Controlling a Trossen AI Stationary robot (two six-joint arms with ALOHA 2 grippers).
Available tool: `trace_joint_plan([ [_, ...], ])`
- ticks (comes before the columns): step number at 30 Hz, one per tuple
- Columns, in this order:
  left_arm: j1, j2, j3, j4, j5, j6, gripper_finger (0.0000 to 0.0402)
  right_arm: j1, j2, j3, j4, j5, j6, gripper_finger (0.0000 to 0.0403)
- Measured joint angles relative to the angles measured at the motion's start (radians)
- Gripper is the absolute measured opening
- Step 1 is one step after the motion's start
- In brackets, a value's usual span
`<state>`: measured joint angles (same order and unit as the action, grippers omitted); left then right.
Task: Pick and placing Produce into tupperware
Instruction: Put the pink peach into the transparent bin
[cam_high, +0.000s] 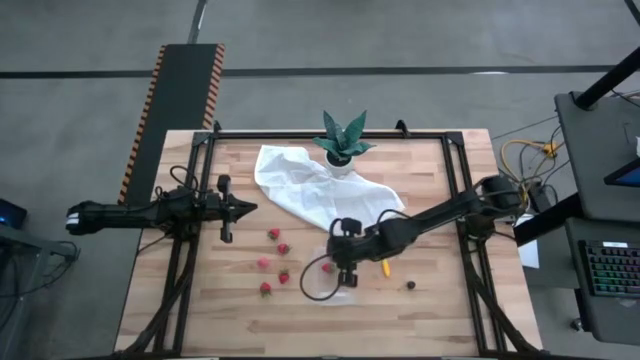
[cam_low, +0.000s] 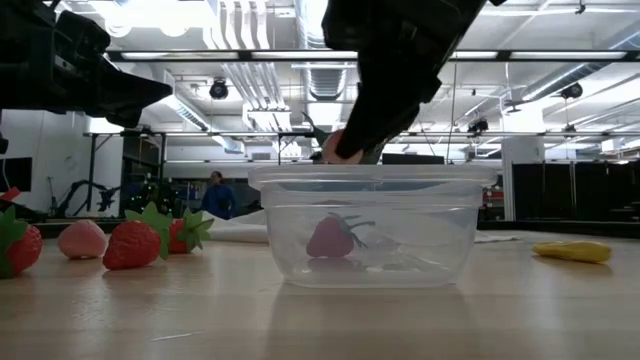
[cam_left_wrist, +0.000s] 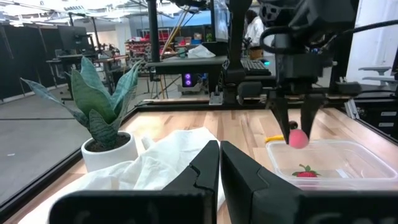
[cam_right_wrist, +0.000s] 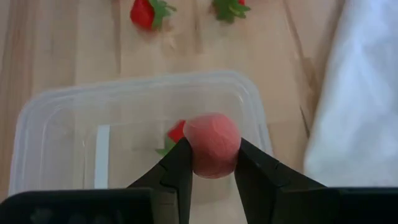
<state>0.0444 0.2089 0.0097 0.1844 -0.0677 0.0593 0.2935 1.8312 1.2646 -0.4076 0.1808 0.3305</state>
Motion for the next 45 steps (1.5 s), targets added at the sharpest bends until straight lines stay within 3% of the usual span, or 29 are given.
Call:
trace_joint_plan([
  [25,0.0,-0.001,0.0,0.001,0.0,0.0,0.0,-0.031,0.119,0.029,0.03,-0.06,-0.035,0.0091],
  [36,0.0,-0.001,0.0,0.001,0.0,0.0,0.0,-0.032,0.116,0.029,0.043,-0.059,-0.001,0.0131],
  [45,0.0,0.0,0.0,0.001,0.0,0.0,0.0,-0.032,0.117,0.029,0.052,-0.058,0.009,0.0135],
])
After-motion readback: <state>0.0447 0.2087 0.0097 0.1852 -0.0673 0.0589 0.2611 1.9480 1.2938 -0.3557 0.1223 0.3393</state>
